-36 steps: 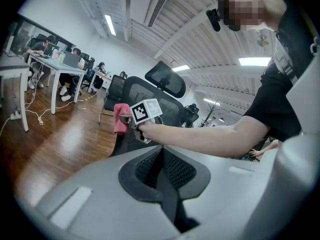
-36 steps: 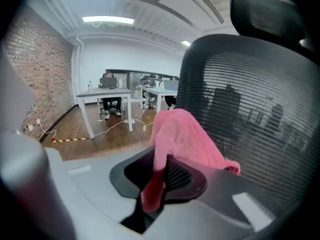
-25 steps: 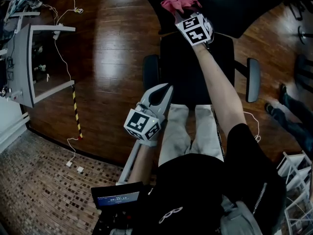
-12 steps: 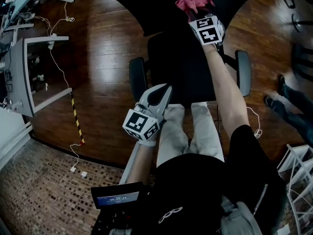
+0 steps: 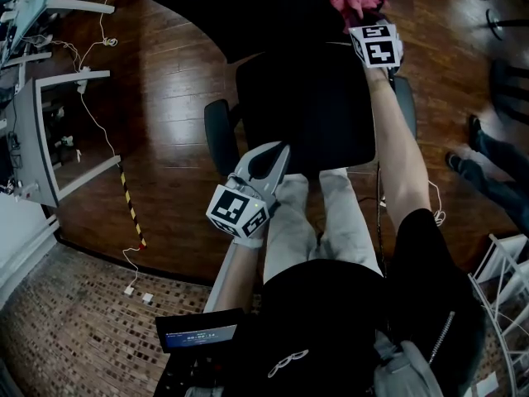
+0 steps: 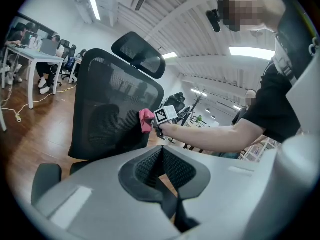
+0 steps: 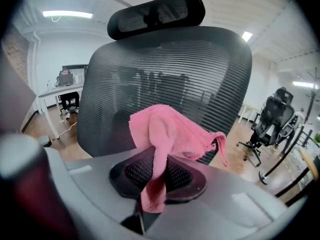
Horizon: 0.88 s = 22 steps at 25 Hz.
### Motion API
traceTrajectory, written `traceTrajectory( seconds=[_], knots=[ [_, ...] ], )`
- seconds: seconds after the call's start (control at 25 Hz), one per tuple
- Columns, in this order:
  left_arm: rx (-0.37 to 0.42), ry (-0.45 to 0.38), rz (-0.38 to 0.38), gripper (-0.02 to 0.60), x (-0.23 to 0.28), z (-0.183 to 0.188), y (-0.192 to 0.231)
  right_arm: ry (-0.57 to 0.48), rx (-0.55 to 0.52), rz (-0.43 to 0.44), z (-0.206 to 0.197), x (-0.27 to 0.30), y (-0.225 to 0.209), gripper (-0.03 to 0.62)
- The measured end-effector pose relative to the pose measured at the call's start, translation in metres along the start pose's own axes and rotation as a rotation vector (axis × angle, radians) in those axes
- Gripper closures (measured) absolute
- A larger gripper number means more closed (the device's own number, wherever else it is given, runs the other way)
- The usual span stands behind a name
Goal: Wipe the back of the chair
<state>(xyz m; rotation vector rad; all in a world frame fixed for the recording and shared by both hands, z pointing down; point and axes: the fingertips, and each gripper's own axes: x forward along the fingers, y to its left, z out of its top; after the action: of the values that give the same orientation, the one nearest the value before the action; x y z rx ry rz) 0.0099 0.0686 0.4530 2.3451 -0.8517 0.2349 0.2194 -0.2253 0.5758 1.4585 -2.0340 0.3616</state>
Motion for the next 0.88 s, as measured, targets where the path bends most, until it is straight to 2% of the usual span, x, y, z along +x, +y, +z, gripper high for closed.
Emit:
traceTrajectory(
  seconds=[0.24,0.44,0.6,0.88],
  knots=[
    [0.006,0.008,0.006,0.588,0.000,-0.003,0.000,0.016,0.081,-0.094,-0.024,-0.014,-0.040,0.553],
    [0.006,0.018,0.009,0.588,-0.001,-0.010,0.002,0.028,0.202,-0.212,-0.048,-0.026,-0.068,0.553],
    [-0.003,0.024,0.010,0.588,-0.007,-0.015,0.005,0.045,0.201,-0.203,-0.059,-0.019,-0.056,0.553],
    [-0.011,0.022,0.016,0.588,-0.022,-0.019,0.018,0.036,0.142,-0.164,-0.039,-0.001,-0.009,0.553]
  ],
)
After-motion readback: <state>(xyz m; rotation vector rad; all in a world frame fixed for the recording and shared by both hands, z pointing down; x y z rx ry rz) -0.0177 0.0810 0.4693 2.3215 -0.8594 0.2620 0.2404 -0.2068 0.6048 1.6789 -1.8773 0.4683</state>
